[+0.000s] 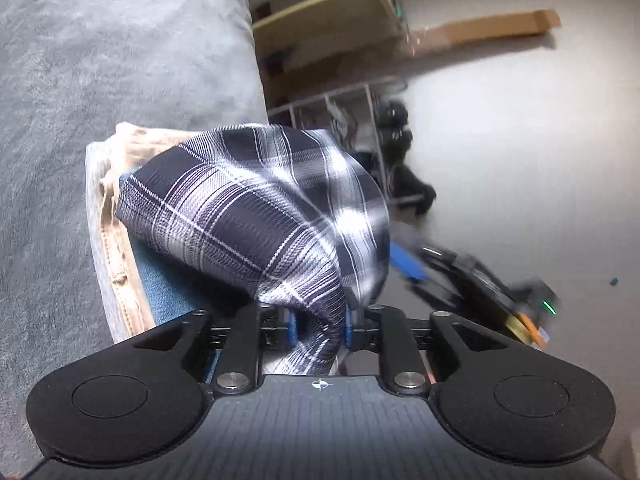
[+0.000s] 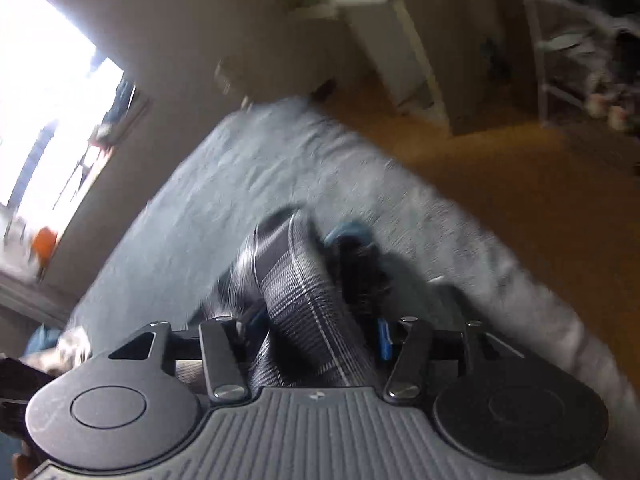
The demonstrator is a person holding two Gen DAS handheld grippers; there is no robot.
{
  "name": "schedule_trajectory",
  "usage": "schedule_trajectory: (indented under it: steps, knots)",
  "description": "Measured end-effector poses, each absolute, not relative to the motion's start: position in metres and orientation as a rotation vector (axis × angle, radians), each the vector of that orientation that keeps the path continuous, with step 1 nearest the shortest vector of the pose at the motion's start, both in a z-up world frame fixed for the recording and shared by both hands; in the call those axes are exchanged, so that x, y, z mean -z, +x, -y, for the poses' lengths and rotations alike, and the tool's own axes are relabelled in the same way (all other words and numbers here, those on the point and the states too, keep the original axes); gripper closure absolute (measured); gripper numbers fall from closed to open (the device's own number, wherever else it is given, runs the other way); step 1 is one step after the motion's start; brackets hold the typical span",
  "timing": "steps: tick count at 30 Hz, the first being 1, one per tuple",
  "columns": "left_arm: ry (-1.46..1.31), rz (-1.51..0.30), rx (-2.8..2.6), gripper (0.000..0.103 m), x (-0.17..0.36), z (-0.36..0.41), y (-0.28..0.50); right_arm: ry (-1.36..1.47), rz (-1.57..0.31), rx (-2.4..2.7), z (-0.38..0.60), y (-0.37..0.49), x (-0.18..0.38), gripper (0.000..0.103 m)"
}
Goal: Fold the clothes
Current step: 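Lift the folded plaid shirt with both tools and carry it toward the clothes stack, then lower the shirt onto the folded clothes stack with both tools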
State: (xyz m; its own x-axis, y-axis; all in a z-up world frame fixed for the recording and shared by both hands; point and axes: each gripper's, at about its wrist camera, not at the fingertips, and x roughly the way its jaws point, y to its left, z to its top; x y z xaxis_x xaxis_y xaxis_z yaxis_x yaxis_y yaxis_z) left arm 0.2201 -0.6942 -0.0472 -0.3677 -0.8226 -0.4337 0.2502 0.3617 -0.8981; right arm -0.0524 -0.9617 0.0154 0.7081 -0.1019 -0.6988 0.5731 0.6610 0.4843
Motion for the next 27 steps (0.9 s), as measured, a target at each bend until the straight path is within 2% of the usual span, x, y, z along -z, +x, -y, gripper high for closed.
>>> schedule_trajectory:
  steps: [2, 3, 4, 7, 12, 14, 15, 25, 26, 27]
  knots:
    - [-0.539, -1.586, 1.258, 0.072, 0.048, 0.696, 0.228, 0.692, -0.612, 0.462, 0.939, -0.075, -0.049, 0.041]
    - [-0.547, -1.605, 1.261, 0.069, 0.049, 0.697, 0.232, 0.648, -0.607, 0.464, 0.918, -0.079, -0.061, 0.034]
    - [-0.556, -1.629, 1.263, 0.068, 0.049, 0.698, 0.236, 0.604, -0.608, 0.465, 0.896, -0.081, -0.073, 0.024]
    - [-0.558, -1.688, 1.265, 0.067, 0.050, 0.702, 0.241, 0.490, -0.629, 0.469, 0.821, -0.077, -0.080, 0.013]
    - [-0.558, -1.730, 1.267, 0.065, 0.049, 0.703, 0.242, 0.356, -0.701, 0.531, 0.741, -0.025, -0.044, 0.011]
    - [-0.531, -1.721, 1.259, 0.065, 0.047, 0.697, 0.244, 0.317, -0.707, 0.590, 0.720, -0.009, -0.031, 0.017]
    - [-0.551, -1.739, 1.256, 0.065, 0.050, 0.695, 0.245, 0.311, -0.709, 0.644, 0.717, -0.007, -0.027, 0.013]
    - [-0.598, -1.777, 1.262, 0.065, 0.058, 0.694, 0.251, 0.038, -0.818, 0.740, 0.694, 0.024, 0.009, 0.014]
    - [-0.601, -1.773, 1.265, 0.065, 0.058, 0.695, 0.250, 0.013, -0.850, 0.744, 0.696, 0.027, 0.015, 0.015]
    - [-0.604, -1.770, 1.268, 0.065, 0.057, 0.695, 0.250, -0.011, -0.885, 0.748, 0.699, 0.031, 0.021, 0.023]
